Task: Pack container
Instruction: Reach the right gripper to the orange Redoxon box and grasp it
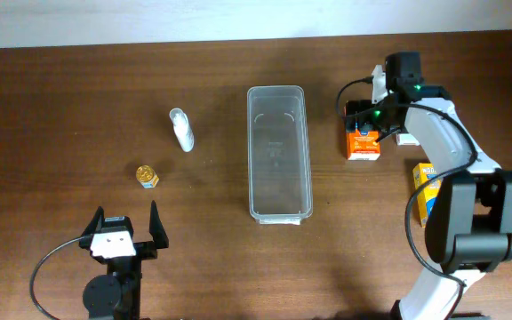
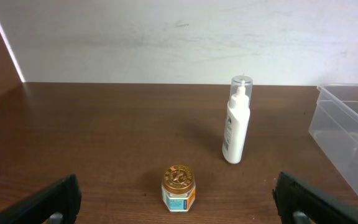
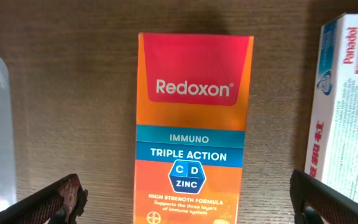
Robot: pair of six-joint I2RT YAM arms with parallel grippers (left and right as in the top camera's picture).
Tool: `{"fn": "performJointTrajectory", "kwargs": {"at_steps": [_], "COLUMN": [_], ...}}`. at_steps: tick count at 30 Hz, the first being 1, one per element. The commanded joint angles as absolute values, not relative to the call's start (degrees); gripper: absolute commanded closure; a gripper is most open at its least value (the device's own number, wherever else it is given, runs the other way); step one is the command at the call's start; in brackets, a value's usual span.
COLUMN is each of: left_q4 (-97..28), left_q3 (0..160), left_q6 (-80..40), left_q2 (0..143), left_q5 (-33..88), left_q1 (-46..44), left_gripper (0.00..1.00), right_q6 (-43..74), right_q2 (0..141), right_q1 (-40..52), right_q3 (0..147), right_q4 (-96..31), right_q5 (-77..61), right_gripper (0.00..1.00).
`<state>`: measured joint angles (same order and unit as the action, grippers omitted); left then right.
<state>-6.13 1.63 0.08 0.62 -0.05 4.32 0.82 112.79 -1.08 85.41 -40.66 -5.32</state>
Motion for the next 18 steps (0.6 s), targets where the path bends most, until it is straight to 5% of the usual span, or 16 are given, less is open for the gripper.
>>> {"fn": "performJointTrajectory", "kwargs": {"at_steps": [1,18], "left_q4": [-5.8,-5.8], "left_q3": [1.1,1.1], "left_q6": [0.9,0.9], "left_q2": [0.3,0.3], "left_q5": [-0.4,-0.4], "left_q1": [4.5,4.5], "left_gripper": [0.0,0.01], "right_q6": [-4.4,0.0], "right_q2": [113.1,118.6], "right_q1": [-0.6,0.8], "right_q3": [86.1,86.1], "right_q4": [-40.6,-40.7], "right_q5": [-3.8,-1.2], "right_gripper": [0.02,0.02]}}
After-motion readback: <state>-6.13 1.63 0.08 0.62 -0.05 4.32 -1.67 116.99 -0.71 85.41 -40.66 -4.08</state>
